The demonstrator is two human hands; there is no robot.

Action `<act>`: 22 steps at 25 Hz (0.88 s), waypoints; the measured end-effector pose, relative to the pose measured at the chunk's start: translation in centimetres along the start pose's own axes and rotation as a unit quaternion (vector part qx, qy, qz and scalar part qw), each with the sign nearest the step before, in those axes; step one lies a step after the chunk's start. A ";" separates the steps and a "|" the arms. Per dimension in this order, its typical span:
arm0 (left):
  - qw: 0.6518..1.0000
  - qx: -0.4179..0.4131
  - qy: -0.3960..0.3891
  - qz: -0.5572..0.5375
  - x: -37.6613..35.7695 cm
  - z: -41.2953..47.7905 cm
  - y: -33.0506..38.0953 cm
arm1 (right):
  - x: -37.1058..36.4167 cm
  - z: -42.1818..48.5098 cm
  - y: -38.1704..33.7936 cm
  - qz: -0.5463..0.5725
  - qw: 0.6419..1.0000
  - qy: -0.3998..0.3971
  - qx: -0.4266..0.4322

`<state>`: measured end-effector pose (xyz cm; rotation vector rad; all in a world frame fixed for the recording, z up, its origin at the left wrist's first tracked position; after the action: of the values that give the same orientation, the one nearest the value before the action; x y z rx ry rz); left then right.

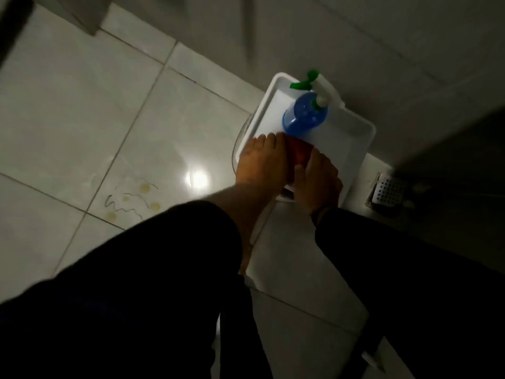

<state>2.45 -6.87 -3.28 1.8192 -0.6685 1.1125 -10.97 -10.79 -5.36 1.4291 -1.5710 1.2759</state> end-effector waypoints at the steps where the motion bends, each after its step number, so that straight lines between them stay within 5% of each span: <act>1: 0.999 0.024 -0.029 0.017 -2.0 1.5 -0.4 | -1.7 1.8 0.9 0.034 0.998 -0.008 -0.054; 6: 0.984 0.160 -0.078 0.015 -7.0 4.3 -1.6 | -6.6 4.9 2.8 0.227 0.940 -0.058 -0.248; 13: 0.950 0.226 -0.046 -0.212 -3.6 3.5 -0.7 | -3.6 3.1 2.7 0.438 0.840 0.066 -0.313; 16: 0.903 0.269 -0.003 -0.335 1.1 -0.8 -2.8 | 1.5 -1.2 -1.3 0.416 0.883 0.113 -0.186; 19: 0.845 0.337 0.043 -0.413 5.2 -5.9 -7.9 | 4.1 -6.5 -8.9 0.283 0.943 0.140 0.101; 22: 0.731 0.448 0.071 -0.510 7.0 -10.6 -15.6 | -1.2 -12.5 -16.2 0.341 0.913 -0.125 0.189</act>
<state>13.43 9.86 -0.99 2.2892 1.1165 0.7555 3.24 2.51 1.12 1.3465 -2.2071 1.9433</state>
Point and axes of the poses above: each hand's wrist, its own z-axis towards the middle knuckle, its own x-axis out of the back of the hand, y = z × x, the point moved 8 cm from there along z, towards the middle knuckle, and after that the axes turned 13 degrees about y, right-handed, at the moved point
